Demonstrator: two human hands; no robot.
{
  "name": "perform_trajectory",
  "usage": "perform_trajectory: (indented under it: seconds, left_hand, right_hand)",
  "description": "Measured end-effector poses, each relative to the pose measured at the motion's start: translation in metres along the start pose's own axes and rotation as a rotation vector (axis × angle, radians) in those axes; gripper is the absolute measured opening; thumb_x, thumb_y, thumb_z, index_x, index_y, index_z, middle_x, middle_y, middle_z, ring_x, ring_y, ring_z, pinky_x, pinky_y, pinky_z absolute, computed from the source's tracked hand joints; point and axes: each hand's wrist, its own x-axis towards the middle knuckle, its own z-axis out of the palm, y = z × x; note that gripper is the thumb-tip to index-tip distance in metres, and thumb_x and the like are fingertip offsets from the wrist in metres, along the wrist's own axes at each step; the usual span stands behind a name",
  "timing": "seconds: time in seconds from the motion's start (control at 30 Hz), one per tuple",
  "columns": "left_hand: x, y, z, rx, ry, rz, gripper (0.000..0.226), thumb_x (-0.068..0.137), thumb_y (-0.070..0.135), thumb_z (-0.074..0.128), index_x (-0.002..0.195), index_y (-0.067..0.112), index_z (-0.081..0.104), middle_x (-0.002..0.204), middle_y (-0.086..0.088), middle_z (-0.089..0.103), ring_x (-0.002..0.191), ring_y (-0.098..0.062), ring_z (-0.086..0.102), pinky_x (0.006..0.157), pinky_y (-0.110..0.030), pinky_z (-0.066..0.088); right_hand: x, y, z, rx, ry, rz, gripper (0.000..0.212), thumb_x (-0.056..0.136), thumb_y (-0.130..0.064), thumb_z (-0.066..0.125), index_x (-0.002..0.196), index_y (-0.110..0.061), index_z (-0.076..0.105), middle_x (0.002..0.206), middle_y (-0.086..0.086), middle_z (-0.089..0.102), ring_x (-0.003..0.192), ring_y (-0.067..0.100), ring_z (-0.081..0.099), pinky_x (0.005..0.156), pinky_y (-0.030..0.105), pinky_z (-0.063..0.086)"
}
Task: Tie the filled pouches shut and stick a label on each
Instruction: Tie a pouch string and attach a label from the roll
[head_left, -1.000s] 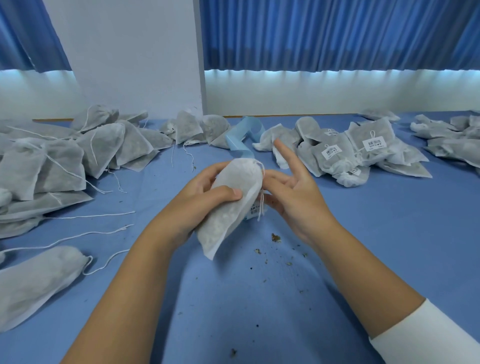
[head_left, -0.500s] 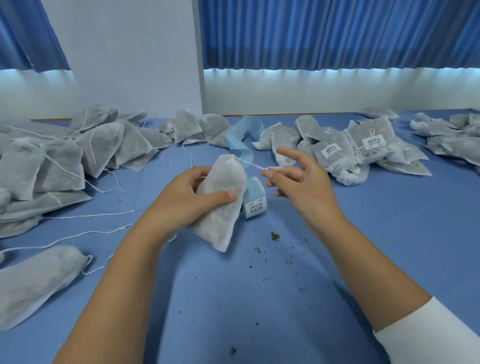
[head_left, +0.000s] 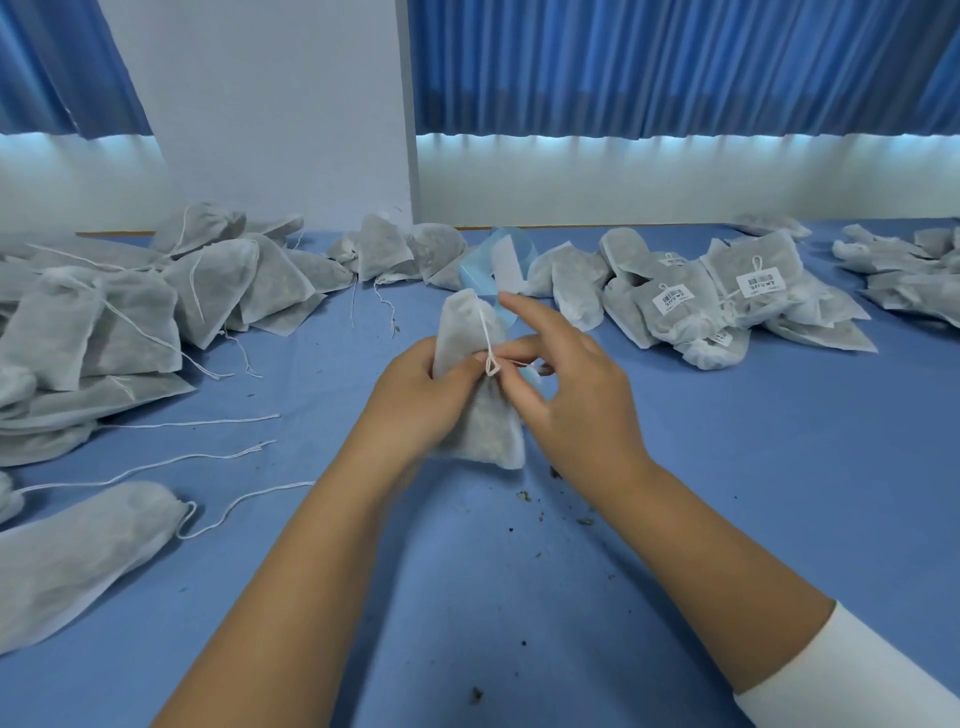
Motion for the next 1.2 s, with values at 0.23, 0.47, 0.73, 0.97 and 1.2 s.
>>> perform_trajectory:
  seconds: [0.23,0.47,0.73,0.97,1.2]
  left_hand:
    - [-0.006,0.008,-0.003,-0.196,-0.131,-0.054,0.024,0.093,0.029,0.064,0.104,0.01,0.074,0.104,-0.014,0.074,0.094,-0.02,0.071,0.095,-0.044,0.053]
    - [0.0,0.002,-0.013,-0.2,-0.054,-0.009,0.011,0.09,0.016,0.069,0.1,0.015,0.075,0.098,-0.01,0.076,0.093,-0.025,0.072,0.097,-0.052,0.053]
    - [-0.001,0.001,-0.012,-0.101,-0.143,0.051,0.025,0.073,0.028,0.085,0.094,0.018,0.075,0.085,0.001,0.077,0.076,-0.01,0.073,0.063,-0.021,0.055]
    - [-0.004,0.002,-0.006,-0.024,-0.168,0.096,0.028,0.075,0.031,0.084,0.095,0.014,0.074,0.093,-0.007,0.075,0.08,-0.015,0.07,0.069,-0.031,0.052]
    - [-0.001,-0.001,-0.009,-0.124,-0.129,0.027,0.02,0.077,0.029,0.082,0.094,0.022,0.075,0.091,0.0,0.077,0.076,-0.012,0.073,0.063,-0.027,0.058]
  right_hand:
    - [0.002,0.004,0.0,-0.118,0.026,-0.057,0.053,0.087,-0.013,0.068,0.137,-0.021,0.053,0.092,-0.011,0.073,0.092,0.007,0.053,0.076,0.025,0.046]
    - [0.005,-0.002,-0.009,0.283,0.047,0.12,0.05,0.083,-0.019,0.065,0.129,-0.035,0.054,0.09,-0.012,0.064,0.087,0.008,0.058,0.078,0.021,0.047]
    - [0.015,0.005,-0.014,0.767,-0.057,0.562,0.088,0.081,-0.023,0.078,0.143,-0.052,0.023,0.105,0.0,0.072,0.101,0.01,0.069,0.095,0.038,0.054]
    - [0.018,0.008,-0.017,0.803,-0.001,0.653,0.076,0.084,-0.018,0.075,0.14,-0.045,0.032,0.09,0.0,0.077,0.084,0.013,0.072,0.074,0.03,0.054]
    - [0.023,0.01,-0.025,0.757,0.149,0.721,0.025,0.085,-0.026,0.074,0.107,-0.036,0.067,0.083,-0.011,0.066,0.082,0.004,0.064,0.067,0.019,0.052]
